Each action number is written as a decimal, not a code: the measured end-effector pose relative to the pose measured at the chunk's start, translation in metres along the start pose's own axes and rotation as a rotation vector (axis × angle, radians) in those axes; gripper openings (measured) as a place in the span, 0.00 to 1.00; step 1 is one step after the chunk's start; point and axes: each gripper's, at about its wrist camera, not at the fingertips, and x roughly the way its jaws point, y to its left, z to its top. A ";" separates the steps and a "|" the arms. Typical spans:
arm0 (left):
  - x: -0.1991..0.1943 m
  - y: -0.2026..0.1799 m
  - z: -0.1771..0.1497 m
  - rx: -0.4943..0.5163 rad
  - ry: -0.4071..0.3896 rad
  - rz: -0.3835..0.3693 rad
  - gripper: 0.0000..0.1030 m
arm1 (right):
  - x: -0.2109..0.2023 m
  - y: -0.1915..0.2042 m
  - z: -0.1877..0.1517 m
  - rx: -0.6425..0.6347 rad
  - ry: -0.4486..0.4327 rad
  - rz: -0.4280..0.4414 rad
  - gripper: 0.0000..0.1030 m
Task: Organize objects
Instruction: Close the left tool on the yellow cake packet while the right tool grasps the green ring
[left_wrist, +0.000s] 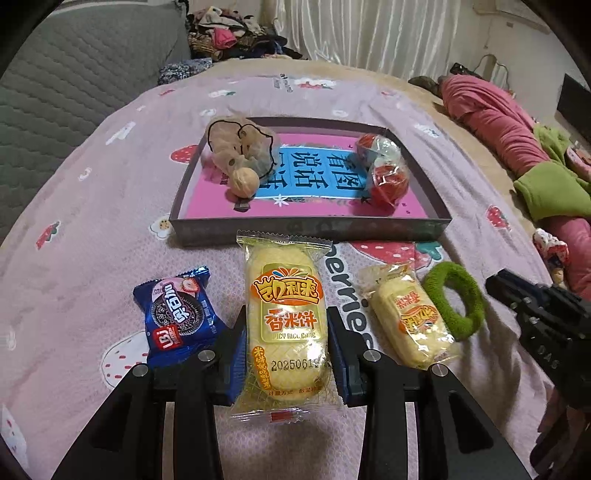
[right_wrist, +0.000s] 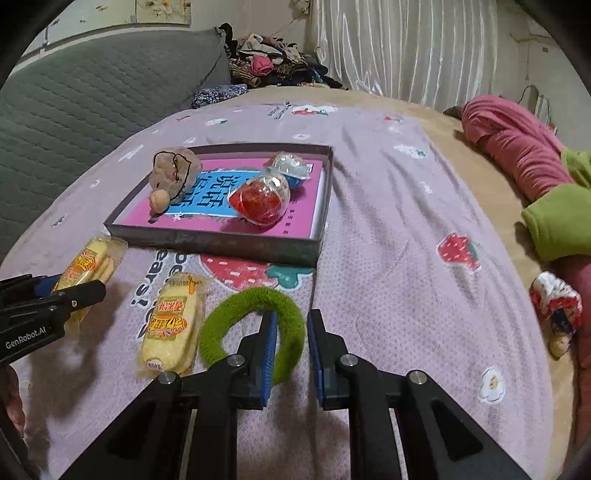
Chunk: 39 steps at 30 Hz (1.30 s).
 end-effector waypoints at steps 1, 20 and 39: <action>-0.001 -0.001 0.000 0.001 -0.001 0.000 0.38 | 0.002 -0.001 -0.002 0.008 0.007 0.004 0.17; -0.001 -0.005 0.000 0.012 -0.011 -0.023 0.38 | 0.028 -0.001 -0.010 0.021 0.065 0.032 0.13; -0.004 -0.006 0.004 0.013 -0.029 -0.032 0.38 | 0.025 0.001 0.001 0.021 0.041 0.057 0.11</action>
